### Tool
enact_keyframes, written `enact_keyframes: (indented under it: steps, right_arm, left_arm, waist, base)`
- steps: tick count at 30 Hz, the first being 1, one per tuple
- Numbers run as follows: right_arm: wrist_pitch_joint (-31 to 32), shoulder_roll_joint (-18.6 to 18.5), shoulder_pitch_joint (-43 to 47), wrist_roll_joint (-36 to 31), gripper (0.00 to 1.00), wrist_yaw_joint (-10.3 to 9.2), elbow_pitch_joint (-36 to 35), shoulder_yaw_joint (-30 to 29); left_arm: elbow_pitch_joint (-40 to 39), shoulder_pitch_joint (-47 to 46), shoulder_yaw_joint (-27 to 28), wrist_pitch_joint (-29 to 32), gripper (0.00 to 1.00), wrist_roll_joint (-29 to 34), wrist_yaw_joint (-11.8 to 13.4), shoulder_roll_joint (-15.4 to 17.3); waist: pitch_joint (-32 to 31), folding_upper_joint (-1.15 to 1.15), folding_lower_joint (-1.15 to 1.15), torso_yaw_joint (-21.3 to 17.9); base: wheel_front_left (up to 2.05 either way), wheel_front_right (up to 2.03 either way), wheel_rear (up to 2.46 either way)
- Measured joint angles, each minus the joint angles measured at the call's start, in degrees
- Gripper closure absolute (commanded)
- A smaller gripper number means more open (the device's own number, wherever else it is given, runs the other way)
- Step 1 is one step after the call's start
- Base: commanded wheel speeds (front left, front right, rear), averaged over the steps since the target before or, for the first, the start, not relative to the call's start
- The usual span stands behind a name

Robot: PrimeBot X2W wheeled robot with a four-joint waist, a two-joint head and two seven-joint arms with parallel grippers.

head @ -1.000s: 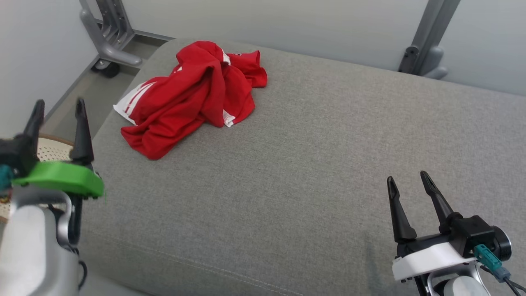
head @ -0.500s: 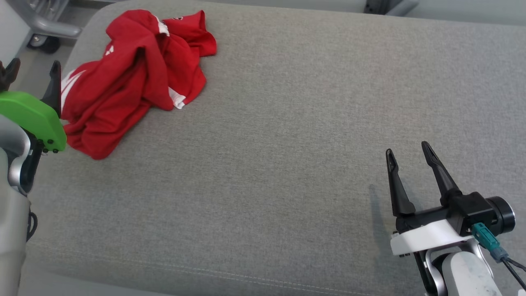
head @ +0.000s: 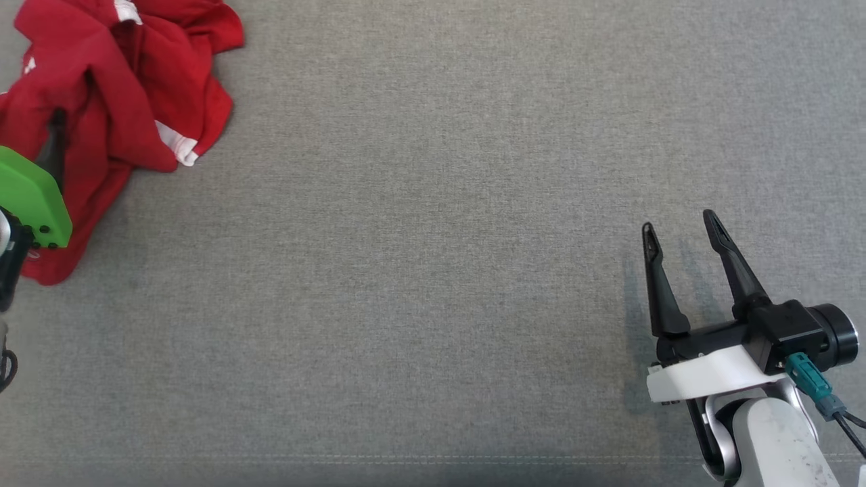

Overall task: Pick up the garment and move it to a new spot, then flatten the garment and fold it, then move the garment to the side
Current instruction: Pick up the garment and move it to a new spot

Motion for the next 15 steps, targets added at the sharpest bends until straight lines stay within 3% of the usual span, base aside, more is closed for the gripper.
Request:
enact_keyframes:
  steps: [7,8,9,10,11,15]
  right_arm:
    - [0.0,0.0,-0.1,0.0,0.0,0.0,0.0,0.5]
    - [0.0,0.0,-0.1,0.0,0.0,0.0,0.0,0.6]
    - [0.0,0.0,-0.1,0.0,0.0,0.0,0.0,0.8]
    - [0.0,0.0,-0.1,0.0,0.0,0.0,0.0,0.9]
    - [0.0,0.0,-0.1,0.0,0.0,0.0,0.1,1.0]
    - [0.0,0.0,-0.1,0.4,0.0,0.0,0.5,1.2]
  left_arm:
    - [5.8,-2.3,-0.9,-2.1,0.0,0.1,0.0,-0.1]
    - [6.8,-2.5,-1.0,-2.3,0.13,0.1,0.0,-0.2]
    - [7.5,-2.7,-1.0,-2.3,0.51,0.1,0.0,-0.3]
    - [8.2,-2.9,-1.1,-2.4,0.71,0.1,0.0,-0.4]
    - [8.7,-3.0,-1.3,-3.0,1.0,0.1,0.0,-0.5]
    - [10.6,-4.0,-2.1,-4.8,1.0,0.1,0.0,-0.3]
  waist:
    - [1.8,0.0,0.0,-2.1]
    - [1.8,0.0,0.0,-2.2]
    - [1.7,0.0,0.0,-2.3]
    - [1.6,0.0,0.0,-2.3]
    - [1.5,0.0,-0.01,-2.3]
    - [0.0,0.0,-0.01,-2.4]
  base:
    - [0.0,0.0,0.0]
    - [0.0,0.0,0.0]
    - [0.0,0.0,0.0]
    - [0.0,0.0,0.0]
    - [0.0,0.0,0.0]
    - [0.0,0.0,0.0]
